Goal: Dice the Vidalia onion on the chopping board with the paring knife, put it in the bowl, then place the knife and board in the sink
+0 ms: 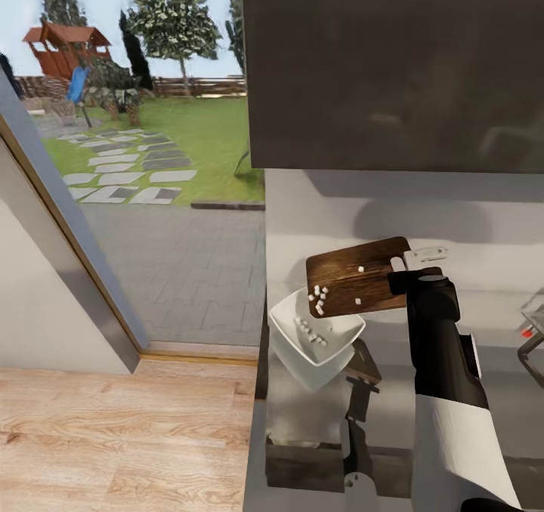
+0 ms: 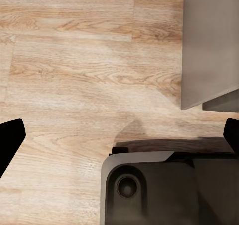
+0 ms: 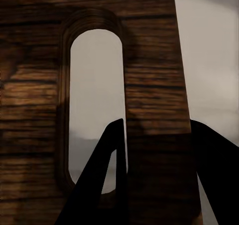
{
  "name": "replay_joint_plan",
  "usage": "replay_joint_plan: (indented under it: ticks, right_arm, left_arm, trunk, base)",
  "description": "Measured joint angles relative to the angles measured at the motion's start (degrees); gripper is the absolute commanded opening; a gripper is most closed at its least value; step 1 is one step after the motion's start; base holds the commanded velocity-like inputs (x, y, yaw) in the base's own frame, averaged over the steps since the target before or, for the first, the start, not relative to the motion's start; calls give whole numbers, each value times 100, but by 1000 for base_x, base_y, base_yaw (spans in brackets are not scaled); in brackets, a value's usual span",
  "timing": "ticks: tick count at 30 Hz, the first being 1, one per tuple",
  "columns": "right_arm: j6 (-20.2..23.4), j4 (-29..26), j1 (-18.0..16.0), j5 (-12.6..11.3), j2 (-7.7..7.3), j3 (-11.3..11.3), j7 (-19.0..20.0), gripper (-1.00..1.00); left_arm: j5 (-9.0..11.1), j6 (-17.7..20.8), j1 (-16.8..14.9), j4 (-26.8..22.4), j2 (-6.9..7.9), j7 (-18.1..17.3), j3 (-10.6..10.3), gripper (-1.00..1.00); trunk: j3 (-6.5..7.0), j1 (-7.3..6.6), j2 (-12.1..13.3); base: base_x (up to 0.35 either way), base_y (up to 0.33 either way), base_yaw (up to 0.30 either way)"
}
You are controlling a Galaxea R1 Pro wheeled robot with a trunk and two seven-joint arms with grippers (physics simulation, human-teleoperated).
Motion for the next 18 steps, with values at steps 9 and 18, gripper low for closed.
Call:
replay_joint_plan:
  ticks: [9,18]
  right_arm:
    - [3,0,0,-18,0,-1,16,-100]
    - [2,-6,1,-19,3,4,13,-100]
  left_arm:
    - [0,0,0,-1,0,0,0,100]
    - [0,0,0,0,0,0,0,100]
  trunk:
    - [0,0,0]
    - [0,0,0]
  base:
    - [0,0,0]
    - [0,0,0]
